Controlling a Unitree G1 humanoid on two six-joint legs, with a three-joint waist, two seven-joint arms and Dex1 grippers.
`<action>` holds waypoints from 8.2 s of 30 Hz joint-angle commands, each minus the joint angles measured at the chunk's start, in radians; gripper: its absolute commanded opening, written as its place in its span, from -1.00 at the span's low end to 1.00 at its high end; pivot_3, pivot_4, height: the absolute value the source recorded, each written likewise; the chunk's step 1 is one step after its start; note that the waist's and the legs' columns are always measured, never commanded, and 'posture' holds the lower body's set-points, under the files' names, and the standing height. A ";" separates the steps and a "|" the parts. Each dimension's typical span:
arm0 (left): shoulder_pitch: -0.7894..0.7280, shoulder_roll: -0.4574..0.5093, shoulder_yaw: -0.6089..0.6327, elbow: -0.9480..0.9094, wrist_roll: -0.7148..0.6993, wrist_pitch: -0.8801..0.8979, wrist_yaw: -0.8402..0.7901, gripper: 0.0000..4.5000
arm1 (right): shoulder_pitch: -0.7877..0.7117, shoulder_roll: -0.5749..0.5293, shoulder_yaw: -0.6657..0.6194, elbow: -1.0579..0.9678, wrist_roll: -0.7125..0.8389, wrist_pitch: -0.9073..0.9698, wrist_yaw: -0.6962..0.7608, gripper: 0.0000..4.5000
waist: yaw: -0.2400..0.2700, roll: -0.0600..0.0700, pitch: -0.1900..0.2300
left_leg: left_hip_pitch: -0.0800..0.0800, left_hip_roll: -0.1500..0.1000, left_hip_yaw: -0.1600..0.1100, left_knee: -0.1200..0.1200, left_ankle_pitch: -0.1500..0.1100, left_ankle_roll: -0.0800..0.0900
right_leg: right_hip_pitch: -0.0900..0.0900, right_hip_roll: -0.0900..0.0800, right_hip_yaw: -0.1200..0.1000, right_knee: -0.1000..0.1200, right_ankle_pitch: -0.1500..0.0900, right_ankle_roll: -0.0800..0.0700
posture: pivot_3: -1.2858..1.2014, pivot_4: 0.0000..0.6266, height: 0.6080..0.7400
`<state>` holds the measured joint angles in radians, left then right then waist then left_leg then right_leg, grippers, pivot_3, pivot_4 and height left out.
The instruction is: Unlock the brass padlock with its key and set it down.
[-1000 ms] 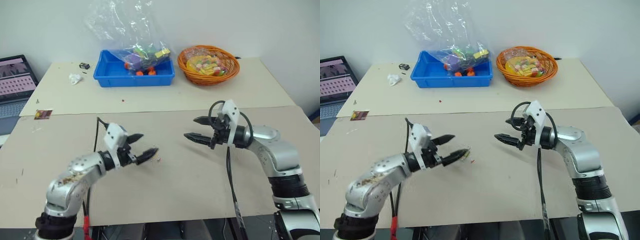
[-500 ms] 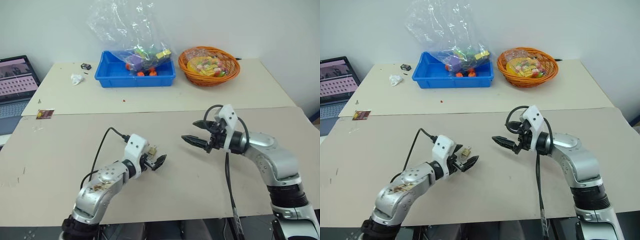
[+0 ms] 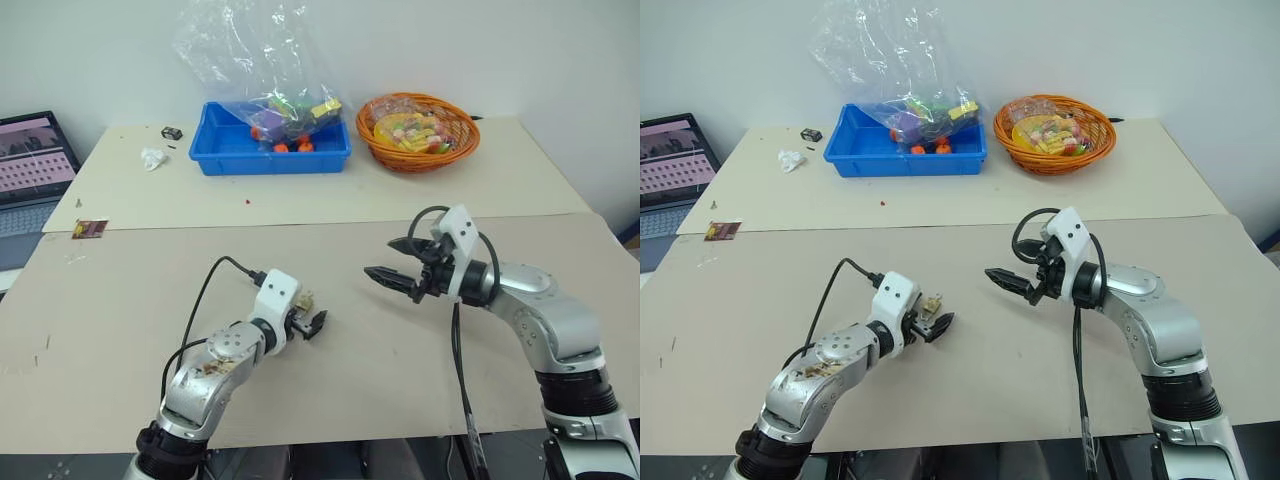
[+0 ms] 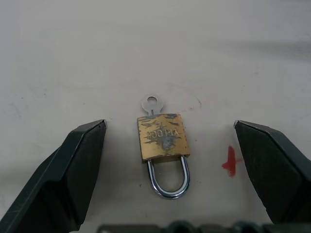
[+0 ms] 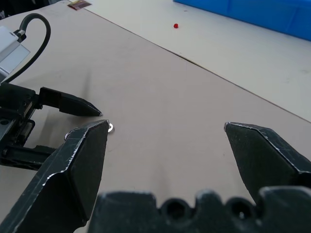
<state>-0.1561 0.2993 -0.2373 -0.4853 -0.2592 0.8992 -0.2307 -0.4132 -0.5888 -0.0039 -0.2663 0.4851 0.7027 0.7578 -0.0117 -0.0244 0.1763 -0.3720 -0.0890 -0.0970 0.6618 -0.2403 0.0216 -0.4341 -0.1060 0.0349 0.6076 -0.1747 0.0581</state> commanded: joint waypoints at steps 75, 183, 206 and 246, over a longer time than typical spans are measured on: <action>-0.078 0.477 0.035 0.130 -0.063 -0.403 -0.817 0.96 | 0.046 0.106 0.001 0.001 -0.049 -0.120 -0.068 1.00 | -0.004 0.000 0.000 | -0.003 0.000 0.000 0.000 0.000 0.001 | -0.004 0.000 0.000 0.000 0.001 -0.002 | 0.03 -0.52 1.00; -0.152 0.346 0.028 0.409 0.806 -1.786 -0.004 -0.64 | -0.045 0.021 0.043 -0.153 0.405 0.258 0.000 -0.99 | -0.002 0.002 -0.001 | 0.000 0.001 0.012 0.001 -0.004 0.004 | -0.005 -0.002 0.002 0.000 0.003 0.000 | 0.03 -0.52 1.00; -0.141 0.330 -0.010 0.399 0.744 -1.763 -0.114 -0.64 | -0.036 -0.007 0.063 -0.179 0.394 0.266 0.060 -0.06 | 0.000 0.002 -0.001 | 0.000 0.001 0.013 0.002 -0.004 0.004 | -0.005 -0.003 0.002 0.000 0.005 -0.002 | 0.03 -0.52 1.00; -0.060 0.305 0.044 0.216 -0.302 -0.754 -0.561 -0.11 | -0.051 -0.015 0.056 -0.157 0.358 0.217 0.073 -0.94 | -0.006 0.002 -0.001 | 0.000 0.001 0.012 0.002 -0.005 0.005 | -0.005 -0.003 0.002 0.000 0.003 0.000 | 0.03 -0.52 1.00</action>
<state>-0.2153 0.5995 -0.2153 -0.1772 -0.4159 0.0061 -0.7648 -0.4502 -0.6053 0.0888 -0.3998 0.8371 0.9544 0.8253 -0.0181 -0.0229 0.1754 -0.3719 -0.0874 -0.0844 0.6636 -0.2454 0.0269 -0.4395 -0.1086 0.0372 0.6085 -0.1714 0.0583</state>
